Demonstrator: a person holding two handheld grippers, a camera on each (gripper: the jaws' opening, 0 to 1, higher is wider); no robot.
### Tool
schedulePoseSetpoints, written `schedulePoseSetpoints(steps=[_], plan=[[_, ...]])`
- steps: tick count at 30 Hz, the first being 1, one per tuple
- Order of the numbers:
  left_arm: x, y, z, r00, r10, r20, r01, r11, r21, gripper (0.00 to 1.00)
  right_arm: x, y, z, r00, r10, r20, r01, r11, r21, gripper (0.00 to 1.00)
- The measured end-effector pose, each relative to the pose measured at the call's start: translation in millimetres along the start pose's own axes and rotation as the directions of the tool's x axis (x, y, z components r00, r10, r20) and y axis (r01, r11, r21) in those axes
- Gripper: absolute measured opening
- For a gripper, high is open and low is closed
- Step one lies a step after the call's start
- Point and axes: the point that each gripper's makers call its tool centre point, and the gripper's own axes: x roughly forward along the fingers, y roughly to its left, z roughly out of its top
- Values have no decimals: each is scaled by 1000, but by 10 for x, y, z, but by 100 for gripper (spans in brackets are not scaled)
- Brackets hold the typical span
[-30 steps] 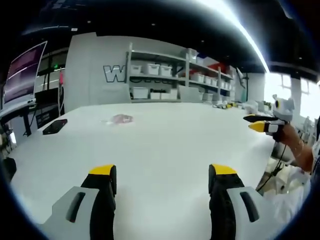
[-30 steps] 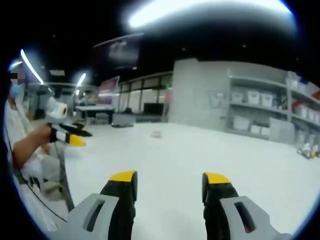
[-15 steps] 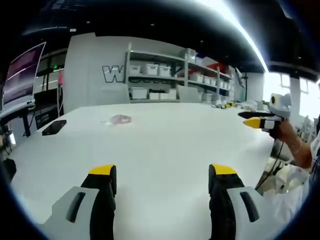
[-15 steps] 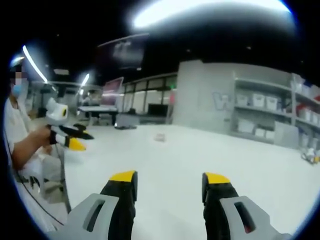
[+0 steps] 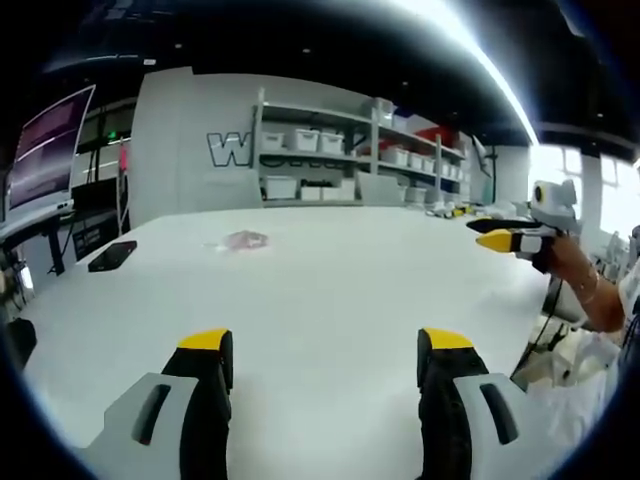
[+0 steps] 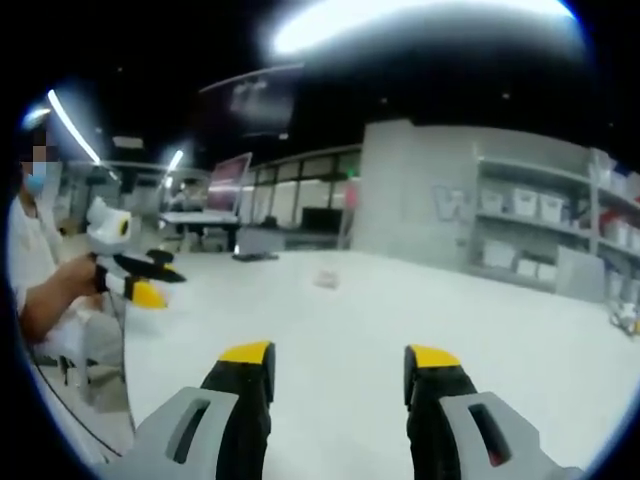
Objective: Open the resealable bag by pulling the two sides of the seal apart until the entire bag opening is separated and visibly accessible.
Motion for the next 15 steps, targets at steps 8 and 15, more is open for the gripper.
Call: schedulePoseSetpoints(steps=[8,15], plan=[[24,-4,-36,1000,-2,-12,2,1000,2,74,111,-26,-5,1000,8,-7,-8,1000,9,51],[36,-6,-28,1000,-5,-11,5,1000,4,74,211,-44,-6,1000,11,-20,-11,1000,9,51]])
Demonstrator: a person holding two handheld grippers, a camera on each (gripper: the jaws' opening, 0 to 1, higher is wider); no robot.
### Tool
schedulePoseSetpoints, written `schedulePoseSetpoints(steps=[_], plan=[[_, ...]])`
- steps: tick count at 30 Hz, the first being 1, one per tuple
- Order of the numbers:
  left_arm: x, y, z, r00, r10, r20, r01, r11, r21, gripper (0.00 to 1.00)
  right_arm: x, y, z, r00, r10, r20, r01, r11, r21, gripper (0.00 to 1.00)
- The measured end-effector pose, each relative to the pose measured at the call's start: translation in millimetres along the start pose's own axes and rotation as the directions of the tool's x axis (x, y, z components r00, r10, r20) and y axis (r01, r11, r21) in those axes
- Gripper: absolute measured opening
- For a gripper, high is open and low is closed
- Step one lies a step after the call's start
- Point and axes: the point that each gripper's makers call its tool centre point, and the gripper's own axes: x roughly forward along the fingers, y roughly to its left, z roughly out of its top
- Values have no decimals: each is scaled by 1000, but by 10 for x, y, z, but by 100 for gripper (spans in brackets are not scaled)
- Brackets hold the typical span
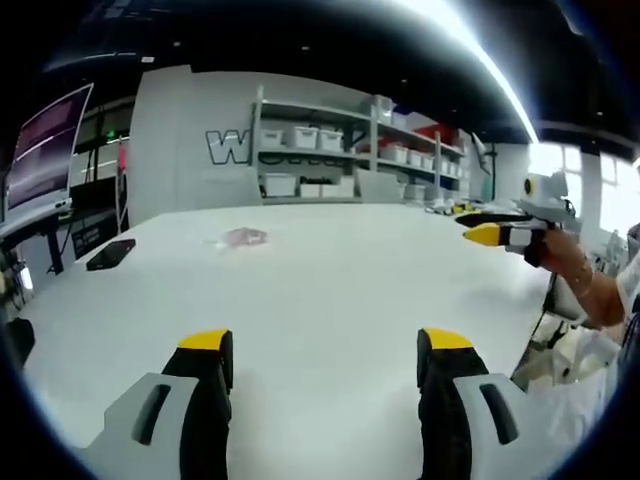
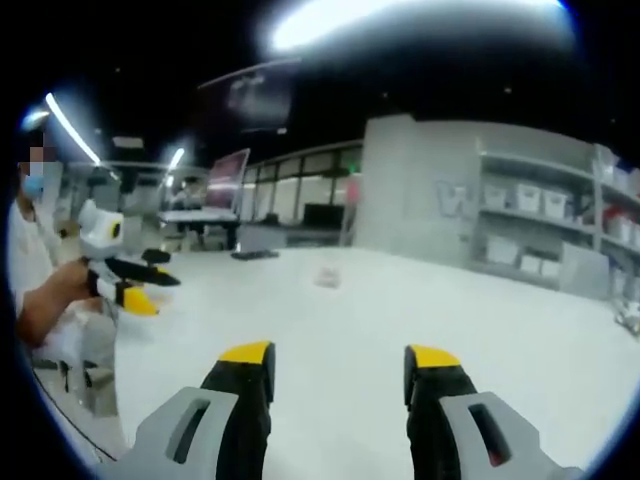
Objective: Open the resealable bag by pulling the two sides of the seal apart until the entire bag opening is separated and visibly accessible.
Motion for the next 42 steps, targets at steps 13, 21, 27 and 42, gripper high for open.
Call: schedulePoseSetpoints(steps=[13,21,27,42], plan=[[-10,-10,21,1000,-4,6,4,1000,3,74,223,-10,40,1000,10,-6,-10,1000,14,51],[-8,-11,22,1000,-6,5,6,1000,5,74,284,-15,52,1000,12,-10,-12,1000,16,51],[-8,-8,26,1000,-5,6,5,1000,5,74,337,-27,41,1000,13,-19,-13,1000,12,51],[-5,-12,13,1000,-7,1,7,1000,7,74,476,-34,24,999,28,-35,-27,999,33,50]])
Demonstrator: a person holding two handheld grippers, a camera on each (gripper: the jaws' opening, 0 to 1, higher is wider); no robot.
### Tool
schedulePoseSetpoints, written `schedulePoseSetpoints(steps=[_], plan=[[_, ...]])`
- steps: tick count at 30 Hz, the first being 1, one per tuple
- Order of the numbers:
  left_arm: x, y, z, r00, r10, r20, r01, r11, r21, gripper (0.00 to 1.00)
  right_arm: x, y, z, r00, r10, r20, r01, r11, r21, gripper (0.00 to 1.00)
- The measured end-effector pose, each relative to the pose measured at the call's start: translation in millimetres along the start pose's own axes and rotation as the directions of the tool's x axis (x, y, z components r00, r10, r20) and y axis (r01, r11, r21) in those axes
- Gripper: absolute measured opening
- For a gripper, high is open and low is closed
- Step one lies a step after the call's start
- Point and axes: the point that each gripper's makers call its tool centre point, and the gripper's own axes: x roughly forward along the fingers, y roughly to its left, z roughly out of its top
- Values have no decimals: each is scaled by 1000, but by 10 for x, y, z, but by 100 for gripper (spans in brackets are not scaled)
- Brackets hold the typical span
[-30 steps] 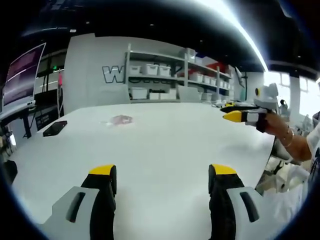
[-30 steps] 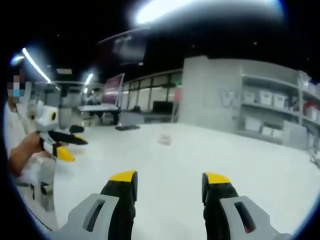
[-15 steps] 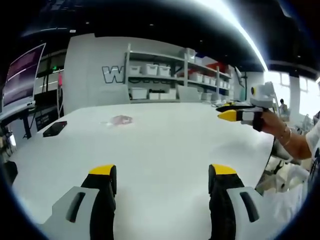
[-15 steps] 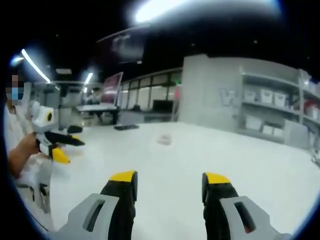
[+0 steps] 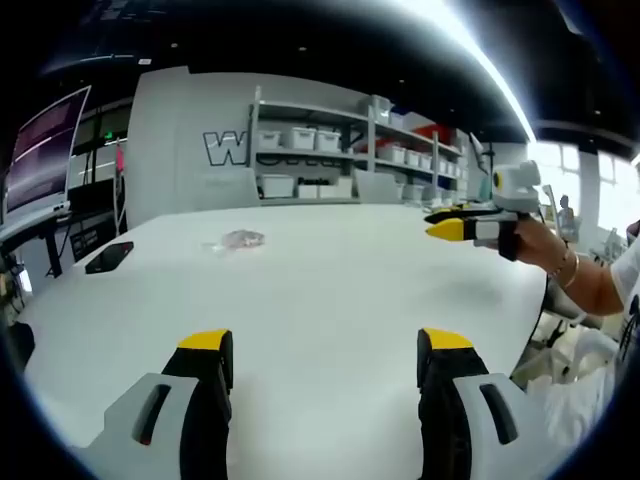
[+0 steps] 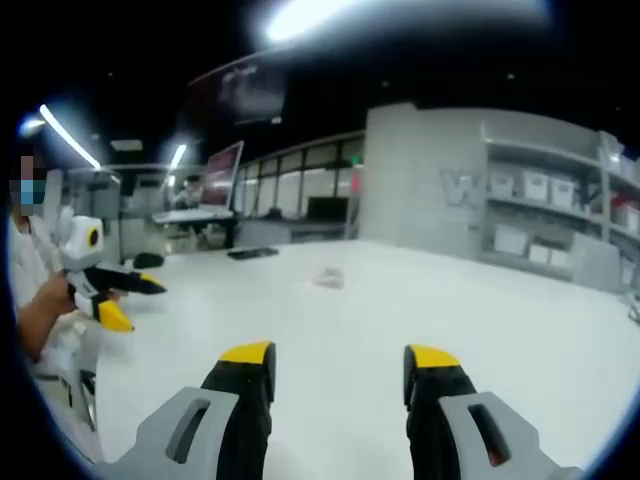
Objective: Open the resealable bag by pulling the two sides of the seal apart until the entire bag opening is separated and visibly accessible.
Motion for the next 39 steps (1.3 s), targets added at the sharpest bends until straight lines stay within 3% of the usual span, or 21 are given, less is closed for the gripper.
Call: schedulePoseSetpoints(steps=[14,26,39], plan=[[-11,11,4,1000,2,1,-2,1000,0,74,119,-11,7,1000,1,-17,-1,1000,17,50],[-29,-20,12,1000,-2,4,2,1000,1,74,264,-5,118,1000,9,-24,-8,999,44,50],[-28,-49,16,1000,-10,5,10,1000,0,74,423,16,49,998,1,-58,2,999,42,49]])
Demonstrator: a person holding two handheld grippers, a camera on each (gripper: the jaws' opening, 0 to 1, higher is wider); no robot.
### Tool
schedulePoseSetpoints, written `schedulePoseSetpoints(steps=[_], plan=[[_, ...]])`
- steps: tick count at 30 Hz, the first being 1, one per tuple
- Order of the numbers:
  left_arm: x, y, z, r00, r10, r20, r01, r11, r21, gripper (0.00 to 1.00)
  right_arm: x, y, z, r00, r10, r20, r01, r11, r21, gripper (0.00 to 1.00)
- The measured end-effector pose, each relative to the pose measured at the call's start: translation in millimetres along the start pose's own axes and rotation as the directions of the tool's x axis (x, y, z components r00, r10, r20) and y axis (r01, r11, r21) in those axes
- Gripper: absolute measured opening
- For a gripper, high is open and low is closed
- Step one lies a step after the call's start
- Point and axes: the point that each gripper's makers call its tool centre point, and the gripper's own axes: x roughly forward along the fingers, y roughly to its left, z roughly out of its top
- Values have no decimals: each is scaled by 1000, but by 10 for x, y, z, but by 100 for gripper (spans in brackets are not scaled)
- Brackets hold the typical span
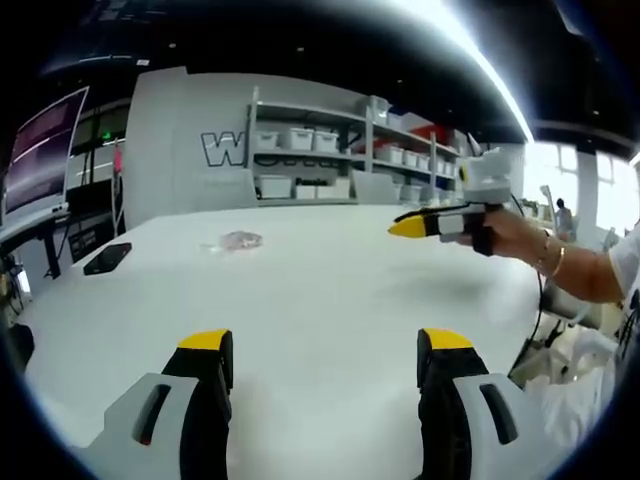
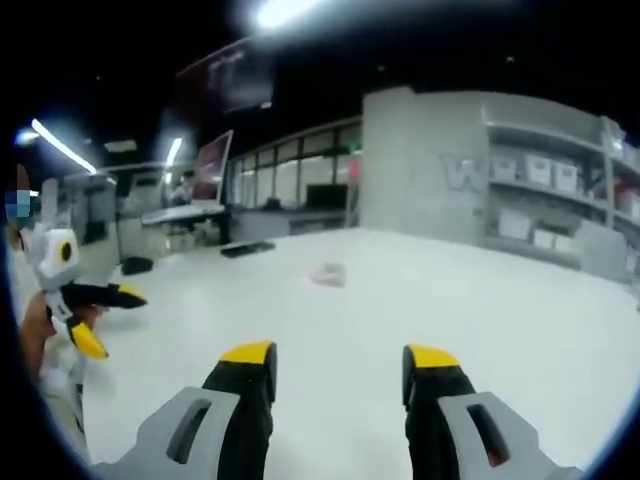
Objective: Open the resealable bag by pulling the two sides of the seal apart until the entire bag opening is separated and visibly accessible.
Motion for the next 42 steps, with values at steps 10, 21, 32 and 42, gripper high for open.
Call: schedulePoseSetpoints(steps=[10,21,32,42], plan=[[13,-16,-8,1000,-7,-5,7,1000,2,74,73,17,65,1000,-2,1,2,1000,-18,47],[-21,14,32,1000,-1,5,1,1000,7,74,249,69,101,1000,8,-27,-9,999,-43,47],[-33,47,42,1000,3,7,-3,1000,7,74,381,115,53,999,11,-50,-14,998,-65,47],[-14,28,35,1000,-2,3,2,1000,12,74,500,127,102,999,13,-50,-16,997,-71,47]])
